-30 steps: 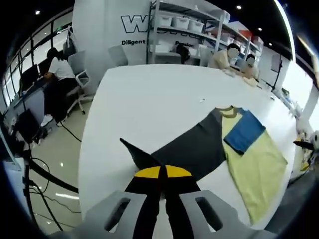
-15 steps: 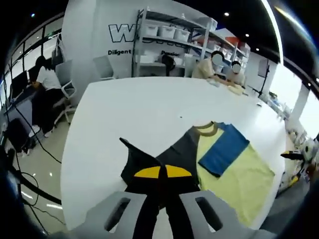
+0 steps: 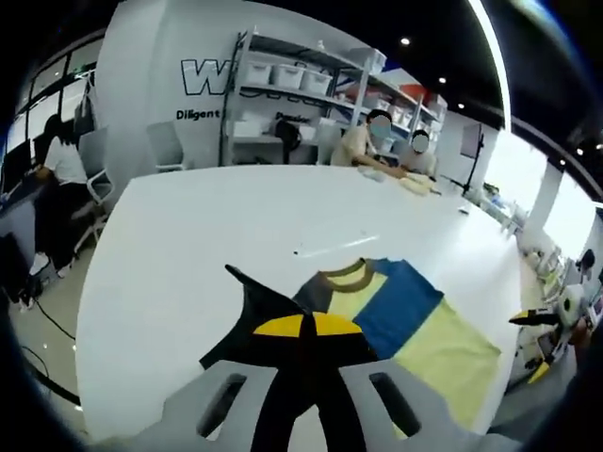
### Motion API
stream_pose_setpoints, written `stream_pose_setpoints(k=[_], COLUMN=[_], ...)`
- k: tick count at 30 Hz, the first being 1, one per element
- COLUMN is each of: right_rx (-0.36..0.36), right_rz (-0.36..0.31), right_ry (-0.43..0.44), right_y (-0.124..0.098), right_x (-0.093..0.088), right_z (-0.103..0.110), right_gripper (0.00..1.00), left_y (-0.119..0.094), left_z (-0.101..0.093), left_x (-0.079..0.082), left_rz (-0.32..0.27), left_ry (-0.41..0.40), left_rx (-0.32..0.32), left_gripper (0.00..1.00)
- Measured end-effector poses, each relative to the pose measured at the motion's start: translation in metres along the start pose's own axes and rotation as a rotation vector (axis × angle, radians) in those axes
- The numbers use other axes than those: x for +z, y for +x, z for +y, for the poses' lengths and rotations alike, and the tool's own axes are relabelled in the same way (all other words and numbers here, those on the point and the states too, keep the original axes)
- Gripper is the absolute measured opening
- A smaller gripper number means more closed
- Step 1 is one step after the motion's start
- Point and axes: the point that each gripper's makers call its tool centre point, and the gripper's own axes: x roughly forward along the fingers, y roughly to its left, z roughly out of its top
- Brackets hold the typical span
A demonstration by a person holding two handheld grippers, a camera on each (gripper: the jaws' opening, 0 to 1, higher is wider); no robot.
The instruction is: Fold the garment on the visible template until the final outline fits inside the template.
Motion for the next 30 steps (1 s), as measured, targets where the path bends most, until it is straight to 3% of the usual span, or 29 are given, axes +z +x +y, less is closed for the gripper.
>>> stream_pose_setpoints(k=[17,30], right_rx=[-0.005,-0.007], right_rz=[0.000,-0.001], right_ry=[0.001,0.009], right_y=[0.000,-0.001], right_x=[0.000,-0.003], right_z=[0.000,-0.001], right_gripper=[0.99,0.99], left_y=[0.037,0.067], left_z=[-0.076,-0.136], left_x=[0.027,0.028], left_rz=[-0.029,-0.017], left_ry=[0.030,0.048], left_rx=[-0.138,-0.241], left_gripper=[0.00,0.00])
